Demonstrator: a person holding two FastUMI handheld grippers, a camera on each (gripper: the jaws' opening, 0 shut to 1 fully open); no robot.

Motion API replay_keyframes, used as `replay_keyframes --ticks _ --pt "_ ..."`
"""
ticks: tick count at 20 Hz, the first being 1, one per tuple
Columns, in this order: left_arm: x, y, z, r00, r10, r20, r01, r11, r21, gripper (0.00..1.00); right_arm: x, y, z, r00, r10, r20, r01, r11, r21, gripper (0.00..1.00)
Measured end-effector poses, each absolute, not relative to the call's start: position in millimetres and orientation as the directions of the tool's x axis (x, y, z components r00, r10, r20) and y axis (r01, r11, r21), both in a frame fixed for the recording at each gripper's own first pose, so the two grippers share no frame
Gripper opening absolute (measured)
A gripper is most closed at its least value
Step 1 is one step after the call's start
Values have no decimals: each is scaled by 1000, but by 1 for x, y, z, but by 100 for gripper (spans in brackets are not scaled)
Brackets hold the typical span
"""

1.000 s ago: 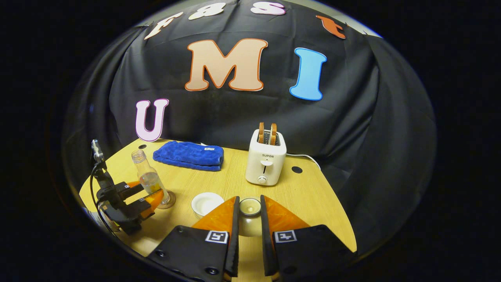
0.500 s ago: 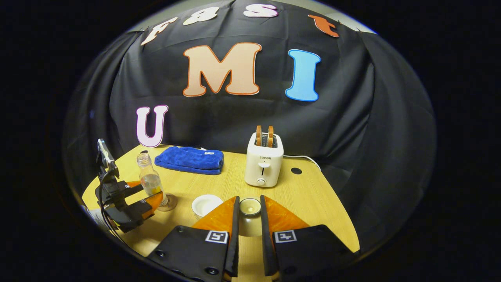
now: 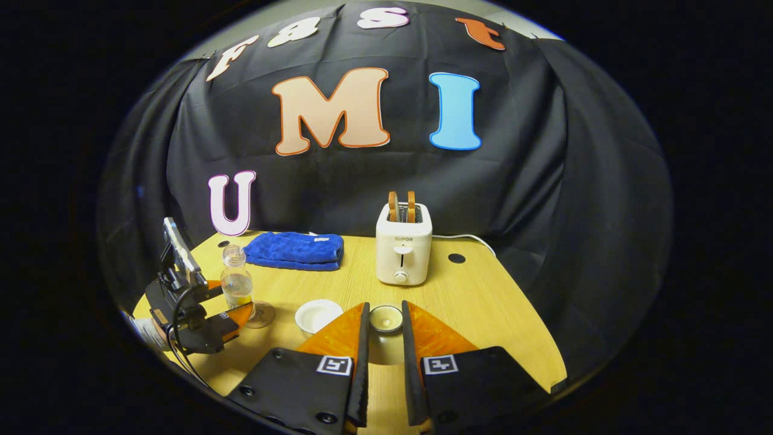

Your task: Open the teacup lid with one hand, grasp the water bottle and pour water into the teacup with the other hand; after pouring, place the water bottle on the coaster and then close the teacup lid.

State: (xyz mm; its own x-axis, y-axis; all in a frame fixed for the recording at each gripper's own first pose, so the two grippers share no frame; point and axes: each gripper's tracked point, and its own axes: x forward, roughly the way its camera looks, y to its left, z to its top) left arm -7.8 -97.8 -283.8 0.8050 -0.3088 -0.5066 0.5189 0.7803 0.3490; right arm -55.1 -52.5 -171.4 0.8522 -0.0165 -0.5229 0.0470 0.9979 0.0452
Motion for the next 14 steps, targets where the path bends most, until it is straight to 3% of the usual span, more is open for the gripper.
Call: replay_keyframes --ticks 9,14 --pt "-8 -102 -296 787 -279 -551 592 595 544 69 -69 -51 -191 835 9 -551 35 997 70 27" --pt "-7 -115 -297 773 -298 -560 623 523 582 69 -74 -59 -194 835 3 -550 52 995 84 29"
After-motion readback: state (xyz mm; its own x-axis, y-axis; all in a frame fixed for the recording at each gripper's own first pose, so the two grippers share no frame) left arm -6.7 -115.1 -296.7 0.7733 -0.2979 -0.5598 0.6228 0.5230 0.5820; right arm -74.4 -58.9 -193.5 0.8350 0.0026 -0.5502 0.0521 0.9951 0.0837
